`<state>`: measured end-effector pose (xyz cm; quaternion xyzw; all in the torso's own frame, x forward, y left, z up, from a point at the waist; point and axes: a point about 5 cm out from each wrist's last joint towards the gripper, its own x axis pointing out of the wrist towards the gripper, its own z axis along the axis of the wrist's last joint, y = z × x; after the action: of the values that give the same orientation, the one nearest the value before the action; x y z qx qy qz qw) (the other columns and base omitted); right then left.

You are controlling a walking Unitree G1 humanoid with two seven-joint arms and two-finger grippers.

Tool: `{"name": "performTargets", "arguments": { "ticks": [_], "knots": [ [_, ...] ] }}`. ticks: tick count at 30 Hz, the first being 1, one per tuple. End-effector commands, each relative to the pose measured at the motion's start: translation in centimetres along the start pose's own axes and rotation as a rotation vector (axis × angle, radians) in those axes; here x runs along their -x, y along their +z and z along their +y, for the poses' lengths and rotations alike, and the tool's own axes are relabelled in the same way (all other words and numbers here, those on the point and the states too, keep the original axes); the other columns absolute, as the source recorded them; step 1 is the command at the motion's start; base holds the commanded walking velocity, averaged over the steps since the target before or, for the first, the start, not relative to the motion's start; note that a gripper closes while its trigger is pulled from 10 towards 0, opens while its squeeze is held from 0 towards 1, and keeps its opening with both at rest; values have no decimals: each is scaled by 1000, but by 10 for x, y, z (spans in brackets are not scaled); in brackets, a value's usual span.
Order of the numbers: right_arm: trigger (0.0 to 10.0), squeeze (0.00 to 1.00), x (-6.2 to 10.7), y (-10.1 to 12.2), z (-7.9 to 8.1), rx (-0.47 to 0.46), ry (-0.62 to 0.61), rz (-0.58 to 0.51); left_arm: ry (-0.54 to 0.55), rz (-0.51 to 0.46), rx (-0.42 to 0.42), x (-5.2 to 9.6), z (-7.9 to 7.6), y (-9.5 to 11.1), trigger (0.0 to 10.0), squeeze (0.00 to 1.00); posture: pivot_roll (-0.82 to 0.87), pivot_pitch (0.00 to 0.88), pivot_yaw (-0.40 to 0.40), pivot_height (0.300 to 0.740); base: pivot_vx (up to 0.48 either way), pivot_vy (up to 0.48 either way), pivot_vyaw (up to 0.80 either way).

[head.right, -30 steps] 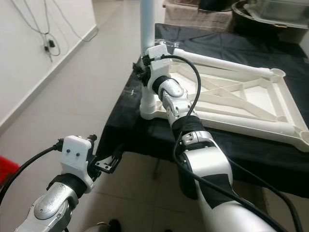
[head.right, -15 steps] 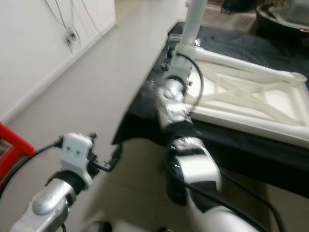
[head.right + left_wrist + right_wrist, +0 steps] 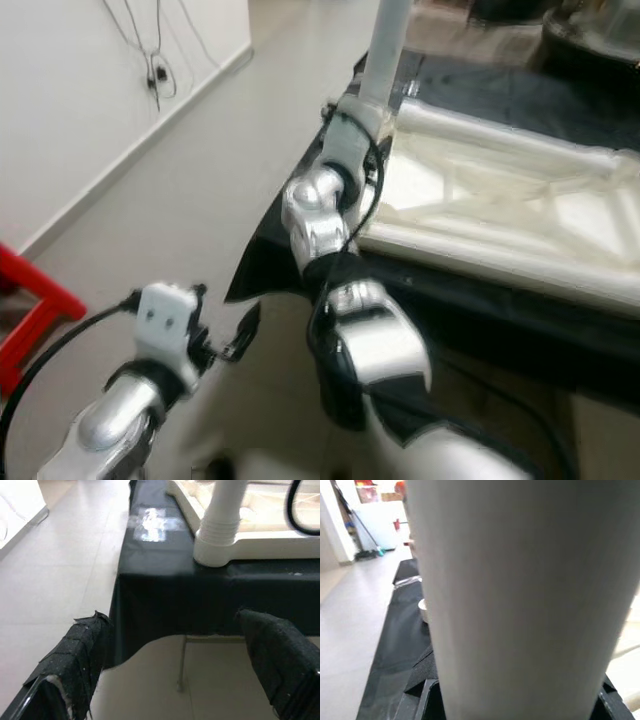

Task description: Building children table

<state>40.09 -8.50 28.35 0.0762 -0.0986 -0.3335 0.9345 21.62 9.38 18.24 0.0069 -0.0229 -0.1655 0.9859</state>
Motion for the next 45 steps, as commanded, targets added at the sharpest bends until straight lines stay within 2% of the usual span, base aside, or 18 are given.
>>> {"name": "performTargets", "arguments": {
  "ticks": [1, 3, 9, 20, 24, 30, 34, 35, 37, 38, 40, 41, 43, 44, 45],
  "knots": [
    [10000, 0, 3, -37, -13, 37, -78, 173, 4, 6, -1, 1, 0, -2, 10000, 0, 182, 214, -28, 740, 0, 0, 0],
    [10000, 0, 6, -30, -7, 21, -61, 155, 4, 6, -1, 1, 0, -2, 10000, 0, 177, 207, -27, 740, 0, 0, 0],
    [10000, 0, 7, -22, -2, 5, -46, 123, 1, 5, -1, 1, -1, -2, 10000, 0, 177, 199, -28, 740, 0, 0, 0],
    [10000, 0, 1, 13, 5, -71, -52, 41, -5, 1, -3, 0, -2, -3, 10000, 0, 174, 187, -25, 740, 0, 0, 0],
    [10000, 0, 0, 12, 4, -64, -54, 43, -8, 1, -3, 0, -2, -3, 10000, 0, 171, 187, -24, 740, 0, 0, 0],
    [10000, 0, 5, -15, -1, -13, -57, 127, -17, 3, -16, 1, -4, -3, 10000, 0, 176, 197, -25, 740, 0, 0, 0],
    [10000, 0, 9, -23, -1, 8, -51, 150, -16, 5, -17, 1, -4, -3, 10000, 0, 177, 200, -26, 740, 0, 0, 0],
    [10000, 125, 10, -26, -1, 14, -46, 157, -15, 6, -17, 1, -4, -4, 10000, 0, 177, 200, -26, 740, 0, 0, 0],
    [10000, 125, 11, -28, -1, 17, -43, 160, -14, 6, -17, 2, -4, -4, 10000, 0, 176, 201, -26, 740, 0, 0, 0],
    [10000, 933, 11, -29, -1, 17, -39, 163, -13, 7, -17, 2, -4, -4, 10000, 0, 177, 201, -26, 740, 0, 0, 0],
    [10000, 933, 11, -29, -1, 17, -37, 163, -13, 7, -16, 2, -4, -4, 10000, 0, 177, 201, -26, 740, 0, 0, 0],
    [10000, 1000, 12, -29, 0, 16, -33, 159, -13, 8, -16, 2, -3, -4, 10000, 0, 177, 203, -26, 740, 0, 0, 0],
    [10000, 1000, 13, -28, 1, 15, -29, 158, -12, 8, -17, 2, -3, -5, 10000, 0, 177, 203, -26, 740, 0, 0, 0],
    [10000, 565, 13, -28, 1, 16, -26, 153, -11, 9, -16, 2, -3, -5, 10000, 0, 177, 203, -26, 740, 0, 0, 0],
    [10000, 0, 13, -27, 2, 14, -22, 151, -12, 11, -16, 2, -3, -5, 10000, 0, 177, 204, -25, 740, 0, 0, 0]
  ]
}}
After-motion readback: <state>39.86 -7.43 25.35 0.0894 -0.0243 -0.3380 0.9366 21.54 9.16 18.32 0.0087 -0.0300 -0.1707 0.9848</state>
